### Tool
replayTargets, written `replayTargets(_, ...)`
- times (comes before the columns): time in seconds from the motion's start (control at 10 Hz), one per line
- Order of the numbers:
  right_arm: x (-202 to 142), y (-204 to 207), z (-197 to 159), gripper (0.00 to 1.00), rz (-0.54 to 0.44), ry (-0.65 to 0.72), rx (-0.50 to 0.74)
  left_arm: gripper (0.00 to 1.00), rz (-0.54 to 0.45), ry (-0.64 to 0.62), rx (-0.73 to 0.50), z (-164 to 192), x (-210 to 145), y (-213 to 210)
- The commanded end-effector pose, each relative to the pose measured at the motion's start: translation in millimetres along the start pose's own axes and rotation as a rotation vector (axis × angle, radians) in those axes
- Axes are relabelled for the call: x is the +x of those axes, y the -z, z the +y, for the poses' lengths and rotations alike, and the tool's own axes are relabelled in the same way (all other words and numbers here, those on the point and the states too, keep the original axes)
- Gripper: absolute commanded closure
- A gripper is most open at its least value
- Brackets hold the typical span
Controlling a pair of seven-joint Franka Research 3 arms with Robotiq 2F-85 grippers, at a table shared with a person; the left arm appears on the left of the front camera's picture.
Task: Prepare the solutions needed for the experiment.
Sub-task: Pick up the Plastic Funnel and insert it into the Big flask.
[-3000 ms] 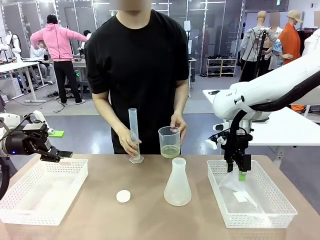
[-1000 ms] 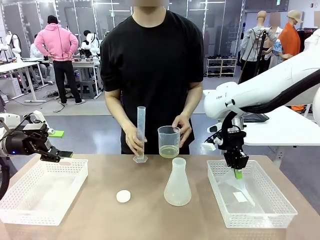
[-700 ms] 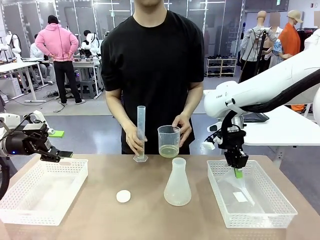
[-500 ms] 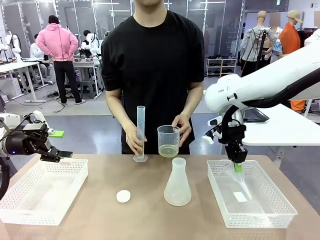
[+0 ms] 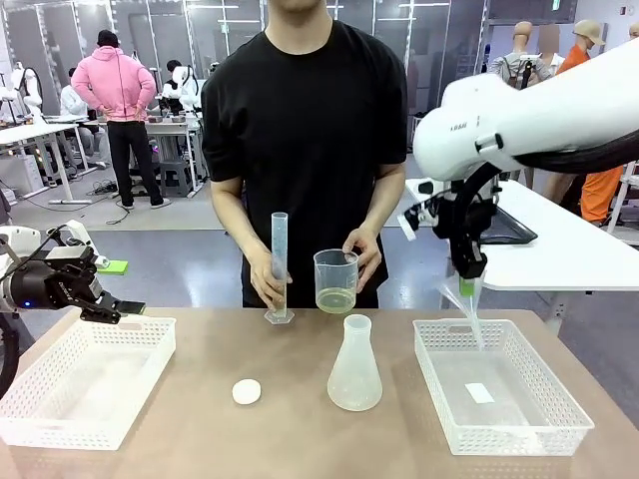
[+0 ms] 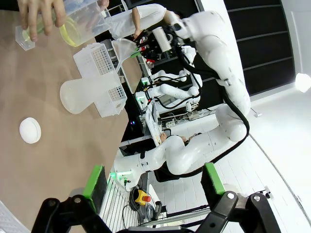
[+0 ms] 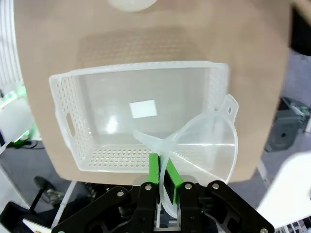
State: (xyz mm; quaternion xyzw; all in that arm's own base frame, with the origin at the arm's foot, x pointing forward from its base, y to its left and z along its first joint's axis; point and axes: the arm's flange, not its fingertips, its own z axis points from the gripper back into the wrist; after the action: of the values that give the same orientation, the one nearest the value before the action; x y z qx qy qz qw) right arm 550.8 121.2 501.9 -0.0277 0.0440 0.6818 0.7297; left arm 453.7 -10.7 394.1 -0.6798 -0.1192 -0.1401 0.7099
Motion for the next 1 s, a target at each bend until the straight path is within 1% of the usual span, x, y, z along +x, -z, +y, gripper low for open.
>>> replayTargets(0.0,3,-15,38,1.0,-0.021,0.079,-0.188,0.0,-0.002,0.007,0.011,-2,1,1)
replayTargets(0.2,7,-45,65,1.0,-0.033,0.119,-0.34,0.0,-0.002,0.007,0.011,-2,1,1)
replayTargets(0.3,10,-54,81,1.0,-0.046,0.119,-0.392,0.0,-0.002,0.007,0.011,-2,1,1)
replayTargets(0.5,19,-55,97,1.0,-0.054,0.122,-0.41,0.0,-0.002,0.007,0.011,-2,1,1)
replayTargets(0.6,22,-53,100,1.0,-0.087,0.101,-0.379,0.0,-0.002,0.007,0.011,-2,1,1)
replayTargets(0.7,15,-71,90,1.0,-0.071,0.089,-0.391,0.0,-0.002,0.007,0.011,-2,1,1)
replayTargets(0.9,15,-71,90,1.0,-0.071,0.089,-0.391,0.0,-0.002,0.007,0.011,-2,1,1)
